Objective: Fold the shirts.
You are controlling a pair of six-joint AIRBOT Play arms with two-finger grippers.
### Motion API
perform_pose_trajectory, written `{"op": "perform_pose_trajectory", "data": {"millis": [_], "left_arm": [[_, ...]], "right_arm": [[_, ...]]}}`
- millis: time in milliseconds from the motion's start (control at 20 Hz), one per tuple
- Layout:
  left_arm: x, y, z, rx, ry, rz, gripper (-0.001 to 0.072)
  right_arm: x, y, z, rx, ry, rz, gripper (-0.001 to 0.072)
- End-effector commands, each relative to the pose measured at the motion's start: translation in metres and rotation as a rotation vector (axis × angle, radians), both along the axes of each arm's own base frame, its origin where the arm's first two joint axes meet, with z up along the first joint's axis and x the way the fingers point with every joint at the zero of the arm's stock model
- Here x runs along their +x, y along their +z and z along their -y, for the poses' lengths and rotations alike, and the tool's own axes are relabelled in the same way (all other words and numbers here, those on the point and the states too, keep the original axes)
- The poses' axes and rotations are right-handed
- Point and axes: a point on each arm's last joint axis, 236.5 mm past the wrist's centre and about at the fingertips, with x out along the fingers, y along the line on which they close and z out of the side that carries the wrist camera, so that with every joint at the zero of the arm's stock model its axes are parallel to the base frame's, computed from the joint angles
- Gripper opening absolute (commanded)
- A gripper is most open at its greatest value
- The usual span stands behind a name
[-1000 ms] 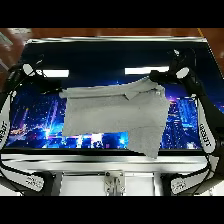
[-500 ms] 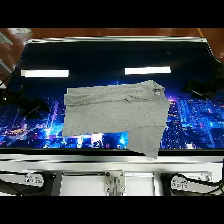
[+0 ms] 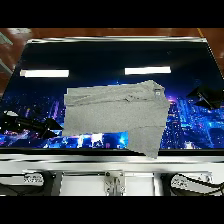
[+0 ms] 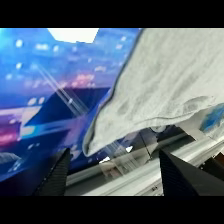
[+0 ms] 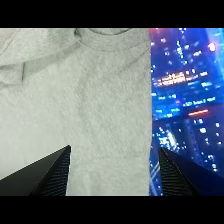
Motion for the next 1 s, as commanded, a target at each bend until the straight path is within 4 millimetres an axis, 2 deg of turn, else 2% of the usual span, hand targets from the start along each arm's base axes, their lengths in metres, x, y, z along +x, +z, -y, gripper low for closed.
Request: {"op": "perform_pose_trajectory", "data": {"millis": [0,100,150,200,250,300,350,400,550,650,850,950], "left_arm": [[0.004,-0.011,0.012,0.014,0.012,0.038,0.0632],[0.008,-0.013,0.017,0.028,0.003,0.048,0.0630],[0.010,-0.016,0.021,0.037,0.000,0.049,0.0579],[0.012,-0.017,0.026,0.037,-0.002,0.048,0.0579],[0.013,-0.018,0.034,0.028,-0.006,0.045,0.0483],[0.013,-0.019,0.040,0.020,-0.016,0.043,0.0255],[0.013,-0.019,0.045,0.016,-0.026,0.042,0.0096],[0.012,-0.018,0.048,0.015,-0.037,0.043,0.0064],[0.011,-0.015,0.048,0.010,-0.041,0.044,0.0037],[0.012,-0.012,0.047,0.008,-0.040,0.051,0.0037],[0.015,-0.003,0.047,0.017,-0.042,0.084,0.0037],[0.017,0.002,0.046,0.023,-0.042,0.104,0.0037]], "right_arm": [[0.005,0.001,0.004,-0.006,-0.017,0.022,0.0646],[0.004,0.000,0.005,-0.011,-0.017,0.018,0.0646],[0.004,0.000,0.005,-0.014,-0.017,0.016,0.0646],[0.002,-0.001,0.006,-0.019,-0.015,0.010,0.0646],[0.000,-0.003,0.005,-0.016,-0.011,-0.001,0.0646],[-0.006,-0.008,0.001,-0.004,0.000,-0.025,0.0646],[-0.016,-0.019,-0.005,0.014,0.023,-0.062,0.0646],[-0.029,-0.032,-0.013,0.046,0.039,-0.109,0.0646],[-0.062,-0.079,-0.054,0.208,0.061,-0.197,0.0646],[-0.073,-0.106,-0.068,0.258,0.028,-0.211,0.0646],[-0.093,-0.144,-0.078,0.267,-0.027,-0.248,0.0645],[-0.098,-0.159,-0.078,0.265,-0.041,-0.268,0.0599]]}}
